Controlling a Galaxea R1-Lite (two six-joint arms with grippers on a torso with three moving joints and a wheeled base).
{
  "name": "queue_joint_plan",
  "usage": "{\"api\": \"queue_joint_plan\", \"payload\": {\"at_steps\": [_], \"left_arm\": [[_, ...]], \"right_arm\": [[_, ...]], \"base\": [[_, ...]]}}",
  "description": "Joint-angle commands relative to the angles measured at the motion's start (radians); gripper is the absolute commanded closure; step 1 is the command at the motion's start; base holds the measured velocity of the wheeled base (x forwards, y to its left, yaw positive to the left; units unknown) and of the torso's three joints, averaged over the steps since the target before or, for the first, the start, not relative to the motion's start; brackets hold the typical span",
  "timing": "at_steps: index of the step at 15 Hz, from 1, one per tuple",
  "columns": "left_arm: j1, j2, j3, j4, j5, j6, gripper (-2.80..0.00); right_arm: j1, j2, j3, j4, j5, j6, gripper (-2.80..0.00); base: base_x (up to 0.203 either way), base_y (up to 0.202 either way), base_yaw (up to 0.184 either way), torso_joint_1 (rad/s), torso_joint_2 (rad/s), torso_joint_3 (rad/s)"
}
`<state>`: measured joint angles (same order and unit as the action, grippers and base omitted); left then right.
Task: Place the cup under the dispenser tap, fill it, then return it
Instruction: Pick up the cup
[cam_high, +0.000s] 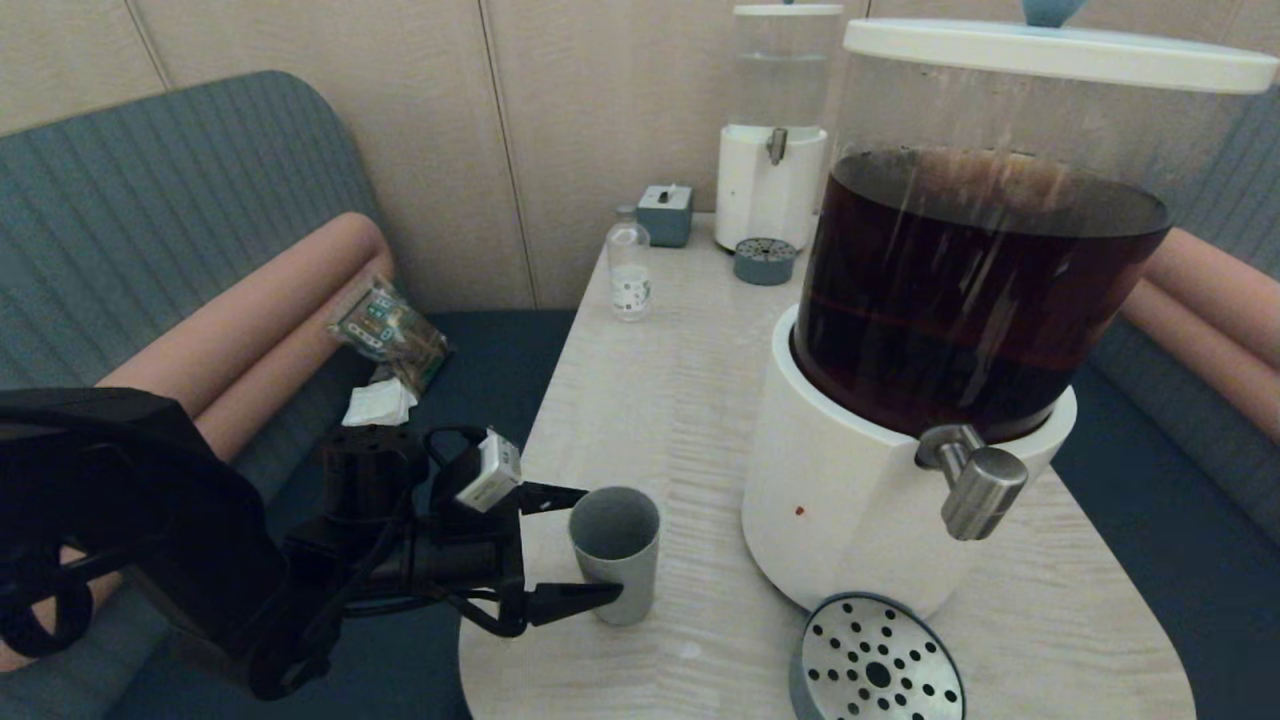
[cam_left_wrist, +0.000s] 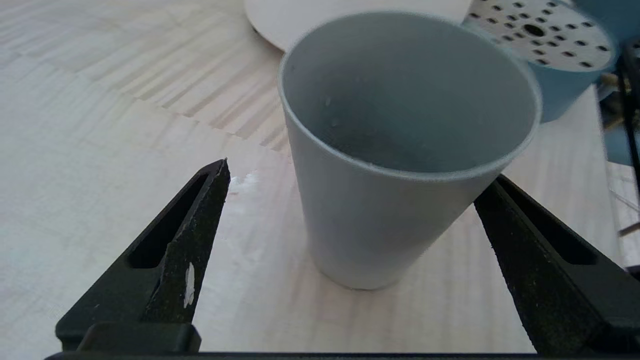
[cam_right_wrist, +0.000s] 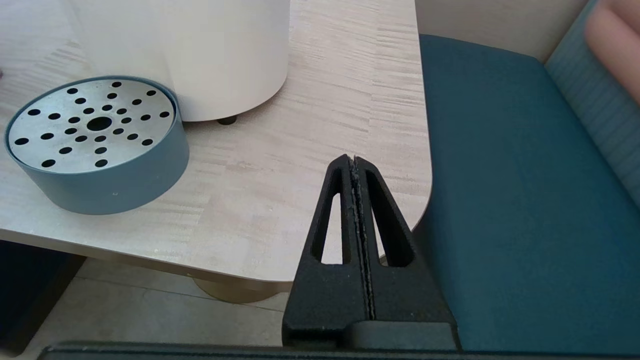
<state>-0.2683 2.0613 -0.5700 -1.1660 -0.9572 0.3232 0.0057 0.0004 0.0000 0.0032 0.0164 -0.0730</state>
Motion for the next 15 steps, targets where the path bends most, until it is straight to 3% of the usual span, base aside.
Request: {"api": "queue_joint_plan", "payload": {"at_steps": [1,9,10,15], "left_arm": [[0.000,0.018,-0.009,-0.011,0.001,0.002,-2.80],[-0.022,0.033,-0.021,-0.044,0.035,-0.016,-2.80],[-0.022,0.032,-0.021,-0.051,0.035,-0.019,0.00],[-0.046,0.016,0.012,-0.058,0.035,-0.043,0.00]], "right_arm": [[0.000,-0.007,0.009,0.000,0.000,-0.001,0.00],[0.000,-0.007,0.010,0.000,0.000,-0.001,0.00],[0.000,-0.007,0.010,0.000,0.000,-0.001,0.00],[0.000,-0.007,0.010,0.000,0.000,-0.001,0.00]], "base": [[0.000,0.000,0.000,0.000,0.00,0.000],[0.000,0.000,0.000,0.000,0.00,0.000],[0.000,0.000,0.000,0.000,0.00,0.000],[0.000,0.000,0.000,0.000,0.00,0.000]]}}
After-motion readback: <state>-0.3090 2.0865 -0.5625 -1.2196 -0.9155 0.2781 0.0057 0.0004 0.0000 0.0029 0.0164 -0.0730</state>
